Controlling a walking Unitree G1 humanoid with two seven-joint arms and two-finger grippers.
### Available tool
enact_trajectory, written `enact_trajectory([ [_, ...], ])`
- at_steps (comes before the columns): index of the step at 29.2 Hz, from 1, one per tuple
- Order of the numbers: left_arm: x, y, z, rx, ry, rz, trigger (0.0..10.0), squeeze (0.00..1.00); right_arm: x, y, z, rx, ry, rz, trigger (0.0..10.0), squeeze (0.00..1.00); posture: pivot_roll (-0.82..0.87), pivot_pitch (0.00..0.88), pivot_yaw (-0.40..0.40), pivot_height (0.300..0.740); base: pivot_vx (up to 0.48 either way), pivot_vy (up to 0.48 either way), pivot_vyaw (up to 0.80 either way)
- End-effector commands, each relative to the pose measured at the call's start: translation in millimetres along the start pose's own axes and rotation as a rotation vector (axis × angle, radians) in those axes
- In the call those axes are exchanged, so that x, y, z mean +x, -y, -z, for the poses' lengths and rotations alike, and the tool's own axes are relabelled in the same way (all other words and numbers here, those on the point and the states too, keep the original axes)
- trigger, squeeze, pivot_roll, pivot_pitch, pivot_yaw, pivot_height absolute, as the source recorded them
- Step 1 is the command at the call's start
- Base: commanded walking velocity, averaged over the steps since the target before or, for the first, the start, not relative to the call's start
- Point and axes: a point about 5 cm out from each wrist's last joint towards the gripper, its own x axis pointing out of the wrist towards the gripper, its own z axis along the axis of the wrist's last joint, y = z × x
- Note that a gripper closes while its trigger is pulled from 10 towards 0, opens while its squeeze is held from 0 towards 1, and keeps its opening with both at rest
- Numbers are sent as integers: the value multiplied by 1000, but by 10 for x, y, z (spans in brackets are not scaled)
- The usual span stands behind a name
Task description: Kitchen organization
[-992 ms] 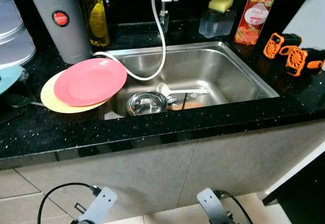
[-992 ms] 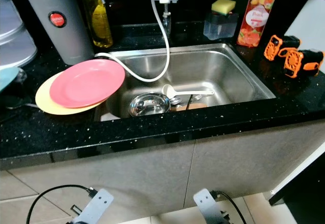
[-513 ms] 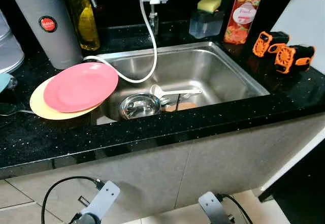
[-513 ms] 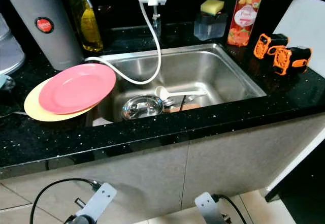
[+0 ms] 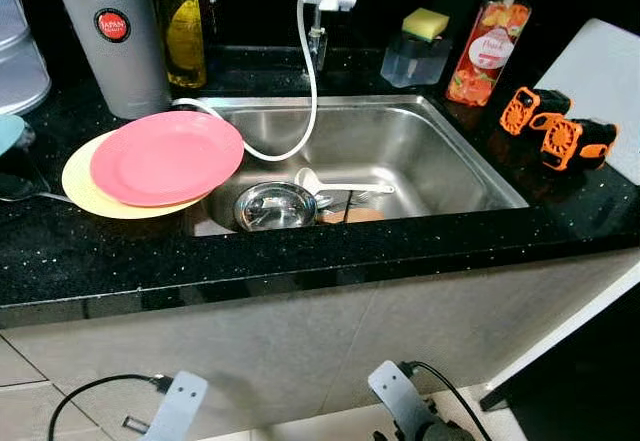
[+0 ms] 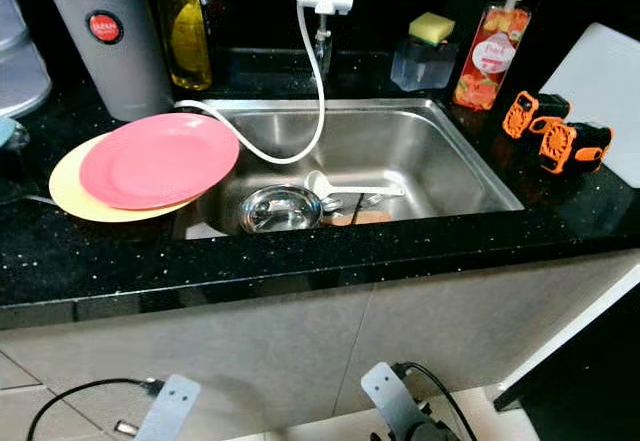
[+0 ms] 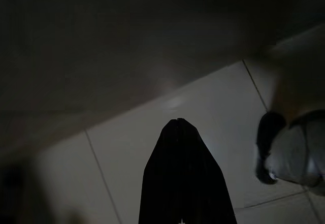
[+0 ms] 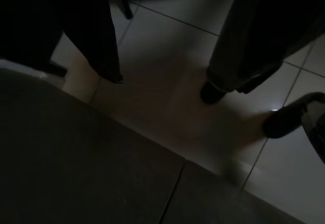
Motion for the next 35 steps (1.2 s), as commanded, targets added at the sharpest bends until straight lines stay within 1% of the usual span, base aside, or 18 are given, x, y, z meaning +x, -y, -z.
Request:
enact_trajectory([
  [1,-22,18,58,-23,-14,-8,10000,0,6,31,-47,-20,9,-1,10000,0,185,0,-150,740,0,0,0],
  [4,-84,35,224,-40,-57,-15,10000,0,13,45,-83,-29,16,-6,10000,0,206,0,-163,740,0,0,0],
  [7,-99,43,260,-50,-67,-19,10000,0,14,48,-88,-34,16,-10,10000,0,208,0,-163,740,0,0,0],
  [12,-105,52,268,-58,-69,-20,10000,0,11,53,-81,-36,13,-11,10000,0,209,0,-164,740,0,0,0],
  [21,-57,42,169,-67,-55,-11,10000,0,-8,41,0,-30,-5,-12,10000,0,192,0,-153,740,0,0,0],
  [26,-57,45,171,-66,-56,-5,10000,0,-10,45,5,-28,-6,-11,10000,0,189,0,-153,740,0,0,0],
  [35,-82,88,240,-57,-85,10,10000,0,-11,30,20,-28,-11,-14,10000,0,187,0,-154,740,0,0,0],
])
